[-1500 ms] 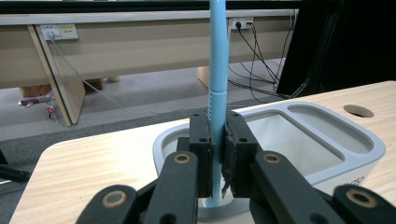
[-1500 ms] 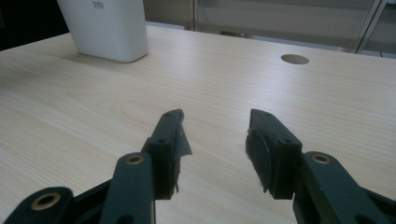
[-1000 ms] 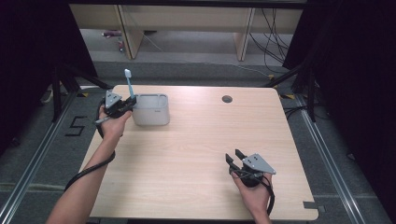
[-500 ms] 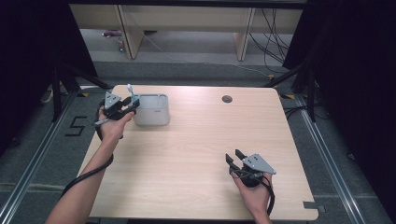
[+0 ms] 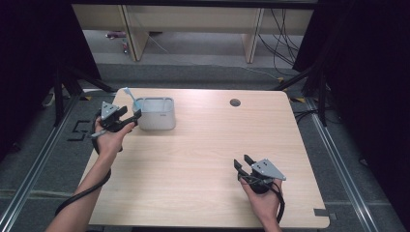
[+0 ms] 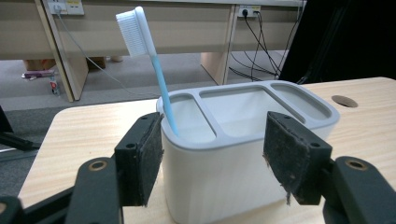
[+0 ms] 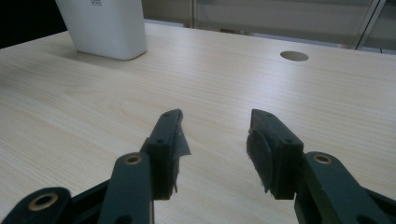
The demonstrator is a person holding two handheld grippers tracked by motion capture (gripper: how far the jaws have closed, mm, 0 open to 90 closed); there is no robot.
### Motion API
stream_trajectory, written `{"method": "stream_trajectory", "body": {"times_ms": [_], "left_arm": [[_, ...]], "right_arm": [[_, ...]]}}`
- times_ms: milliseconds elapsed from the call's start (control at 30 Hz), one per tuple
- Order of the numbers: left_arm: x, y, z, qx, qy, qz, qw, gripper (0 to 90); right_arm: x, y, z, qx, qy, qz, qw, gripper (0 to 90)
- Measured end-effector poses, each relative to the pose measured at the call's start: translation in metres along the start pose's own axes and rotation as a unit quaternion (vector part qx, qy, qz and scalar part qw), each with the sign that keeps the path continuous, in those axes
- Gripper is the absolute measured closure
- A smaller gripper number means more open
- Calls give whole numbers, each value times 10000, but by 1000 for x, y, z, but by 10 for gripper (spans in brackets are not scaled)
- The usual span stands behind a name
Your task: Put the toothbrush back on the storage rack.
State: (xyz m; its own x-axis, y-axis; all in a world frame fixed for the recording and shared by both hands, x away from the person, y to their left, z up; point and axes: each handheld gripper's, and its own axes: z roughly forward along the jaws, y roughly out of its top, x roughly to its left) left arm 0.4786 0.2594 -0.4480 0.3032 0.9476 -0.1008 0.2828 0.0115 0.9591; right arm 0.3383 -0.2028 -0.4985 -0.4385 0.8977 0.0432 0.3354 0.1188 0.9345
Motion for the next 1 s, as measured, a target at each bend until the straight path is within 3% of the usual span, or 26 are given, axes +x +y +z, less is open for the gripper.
{"method": "stream_trajectory", "body": {"times_ms": [367,400,433,567,600,667,767,833,1000], "left_arm": [[-7,-8,-27,-112,-131,43,9998,364],[-8,-9,-29,-131,-143,56,9998,364],[-9,-10,-31,-139,-155,67,9998,364],[-13,-14,-40,-176,-200,87,9996,363],[-14,-15,-42,-182,-211,102,9996,363],[-16,-16,-46,-215,-223,137,9994,363],[-19,-18,-52,-244,-259,152,9993,362],[-21,-19,-55,-247,-279,181,9991,361],[-26,-27,-64,-226,-333,219,9989,360]], "right_arm": [[-1,-1,3,-78,115,-11,9999,546],[-2,0,2,-83,48,-117,9999,546],[1,-1,1,-53,42,96,9999,546],[0,-1,2,-46,42,38,10000,546],[2,-1,1,-36,40,129,9999,546],[0,-1,2,-47,26,-35,10000,545],[1,-1,2,-35,39,42,10000,545],[-2,0,1,-49,19,-117,9999,545],[-3,0,2,-68,33,-182,9998,545]]}}
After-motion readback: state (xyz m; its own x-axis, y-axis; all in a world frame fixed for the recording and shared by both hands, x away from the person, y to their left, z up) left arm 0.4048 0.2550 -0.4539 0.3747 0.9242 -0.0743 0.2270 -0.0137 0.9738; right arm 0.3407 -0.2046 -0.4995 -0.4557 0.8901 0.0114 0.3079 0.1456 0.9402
